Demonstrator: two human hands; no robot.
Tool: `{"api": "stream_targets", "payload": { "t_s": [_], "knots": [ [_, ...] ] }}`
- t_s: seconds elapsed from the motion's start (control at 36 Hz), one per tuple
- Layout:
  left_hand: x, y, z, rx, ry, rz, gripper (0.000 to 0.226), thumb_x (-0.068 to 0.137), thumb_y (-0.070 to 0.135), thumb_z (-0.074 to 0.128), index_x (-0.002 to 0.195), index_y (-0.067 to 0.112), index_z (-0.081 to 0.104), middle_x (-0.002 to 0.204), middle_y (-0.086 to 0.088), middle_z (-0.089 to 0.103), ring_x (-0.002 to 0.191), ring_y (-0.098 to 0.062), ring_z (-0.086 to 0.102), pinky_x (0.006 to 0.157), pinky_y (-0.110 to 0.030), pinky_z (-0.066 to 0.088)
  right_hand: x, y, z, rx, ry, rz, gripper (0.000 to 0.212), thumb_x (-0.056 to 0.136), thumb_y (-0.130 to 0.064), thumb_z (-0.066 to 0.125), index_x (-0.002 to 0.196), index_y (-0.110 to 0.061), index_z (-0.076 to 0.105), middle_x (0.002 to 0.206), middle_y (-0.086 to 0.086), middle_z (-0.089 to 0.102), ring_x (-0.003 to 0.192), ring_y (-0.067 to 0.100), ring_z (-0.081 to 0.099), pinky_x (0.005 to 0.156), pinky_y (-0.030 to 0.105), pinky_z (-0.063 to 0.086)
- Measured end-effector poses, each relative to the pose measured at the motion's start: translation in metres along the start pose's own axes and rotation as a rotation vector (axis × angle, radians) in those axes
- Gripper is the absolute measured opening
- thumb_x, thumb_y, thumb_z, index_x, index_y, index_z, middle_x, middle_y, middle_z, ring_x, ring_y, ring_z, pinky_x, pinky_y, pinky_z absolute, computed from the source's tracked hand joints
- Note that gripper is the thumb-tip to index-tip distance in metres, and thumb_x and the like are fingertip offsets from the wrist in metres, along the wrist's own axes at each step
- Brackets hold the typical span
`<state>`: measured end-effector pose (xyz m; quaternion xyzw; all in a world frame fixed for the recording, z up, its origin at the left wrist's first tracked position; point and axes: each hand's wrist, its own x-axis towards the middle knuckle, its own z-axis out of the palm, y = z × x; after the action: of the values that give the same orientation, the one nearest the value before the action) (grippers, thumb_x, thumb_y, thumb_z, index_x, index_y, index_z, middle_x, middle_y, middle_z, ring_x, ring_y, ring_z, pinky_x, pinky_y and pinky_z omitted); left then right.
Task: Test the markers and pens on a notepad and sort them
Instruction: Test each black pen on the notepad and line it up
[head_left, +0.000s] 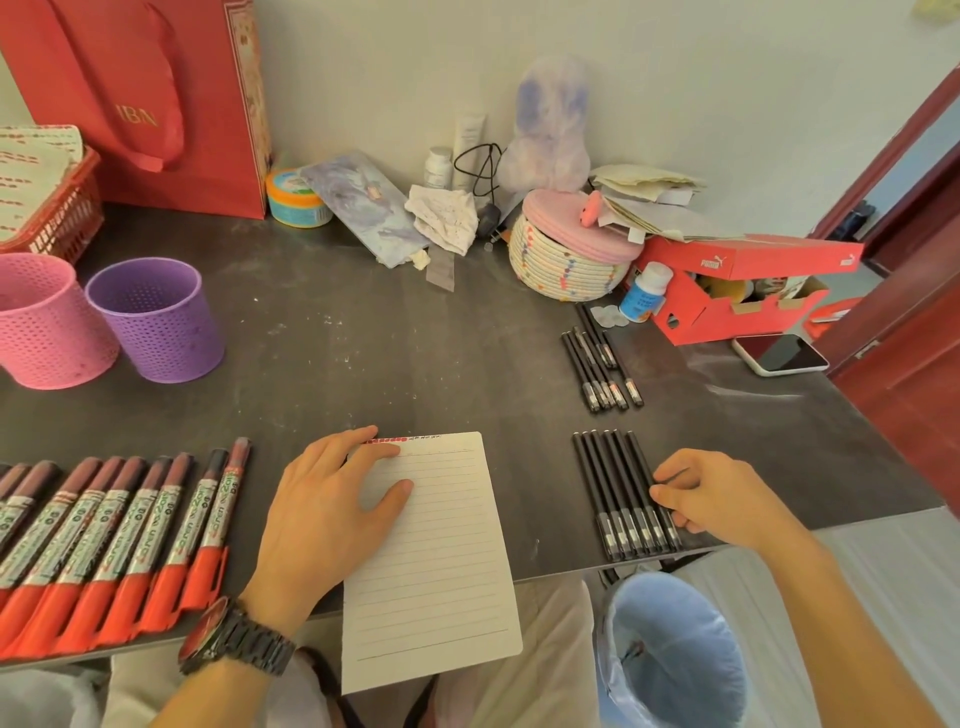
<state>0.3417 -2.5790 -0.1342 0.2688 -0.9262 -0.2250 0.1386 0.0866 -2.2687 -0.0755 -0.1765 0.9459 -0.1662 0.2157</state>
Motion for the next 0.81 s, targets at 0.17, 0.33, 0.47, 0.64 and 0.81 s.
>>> {"api": "stream_targets", "payload": {
  "t_s": [0.17, 0.33, 0.47, 0.64, 0.81],
  "knots": [
    [0.000, 0.000, 0.000, -0.003, 0.007, 0.005, 0.041, 0.090, 0.055, 0.058, 0.127, 0.037, 0.061, 0.144, 0.014, 0.050, 0.135, -0.014, 0.041, 0.112, -0.041, 0.032, 0.000, -0.002, 0.000, -0.006, 0.002, 0.005, 0.009, 0.090, -0.032, 0.073, 0.095, -0.034, 0.066, 0.073, -0.013, 0.076, 0.064, 0.010, 0.073, 0.076, 0.038, 0.063],
    [0.000, -0.001, 0.000, -0.002, -0.011, 0.005, 0.043, 0.091, 0.057, 0.055, 0.129, 0.038, 0.059, 0.146, 0.014, 0.048, 0.137, -0.014, 0.039, 0.114, -0.041, 0.031, -0.001, -0.003, 0.001, -0.021, 0.004, 0.000, 0.009, 0.091, -0.033, 0.071, 0.097, -0.034, 0.065, 0.074, -0.011, 0.076, 0.064, 0.011, 0.073, 0.077, 0.038, 0.063],
    [0.000, 0.000, -0.001, -0.008, -0.007, 0.007, 0.043, 0.091, 0.057, 0.056, 0.129, 0.038, 0.059, 0.145, 0.014, 0.048, 0.137, -0.014, 0.040, 0.114, -0.040, 0.031, -0.001, -0.008, -0.005, -0.001, 0.074, 0.013, 0.007, 0.094, -0.038, 0.068, 0.098, -0.033, 0.064, 0.084, -0.012, 0.074, 0.070, 0.008, 0.073, 0.081, 0.040, 0.061],
    [0.000, 0.000, -0.001, -0.006, -0.009, 0.013, 0.043, 0.091, 0.058, 0.054, 0.129, 0.040, 0.058, 0.146, 0.015, 0.047, 0.137, -0.012, 0.039, 0.115, -0.039, 0.030, 0.020, -0.036, -0.008, 0.028, 0.242, -0.033, 0.014, 0.095, -0.044, 0.063, 0.101, -0.032, 0.062, 0.093, -0.011, 0.069, 0.093, 0.017, 0.063, 0.079, 0.034, 0.045],
    [0.000, -0.002, 0.002, 0.004, -0.011, 0.023, 0.044, 0.092, 0.062, 0.050, 0.130, 0.043, 0.055, 0.147, 0.018, 0.043, 0.138, -0.010, 0.036, 0.115, -0.035, 0.027, 0.058, -0.079, 0.003, -0.034, 0.332, -0.080, 0.018, 0.095, -0.043, 0.062, 0.106, -0.029, 0.059, 0.098, -0.010, 0.068, 0.094, 0.020, 0.060, 0.079, 0.035, 0.046]
  ]
}}
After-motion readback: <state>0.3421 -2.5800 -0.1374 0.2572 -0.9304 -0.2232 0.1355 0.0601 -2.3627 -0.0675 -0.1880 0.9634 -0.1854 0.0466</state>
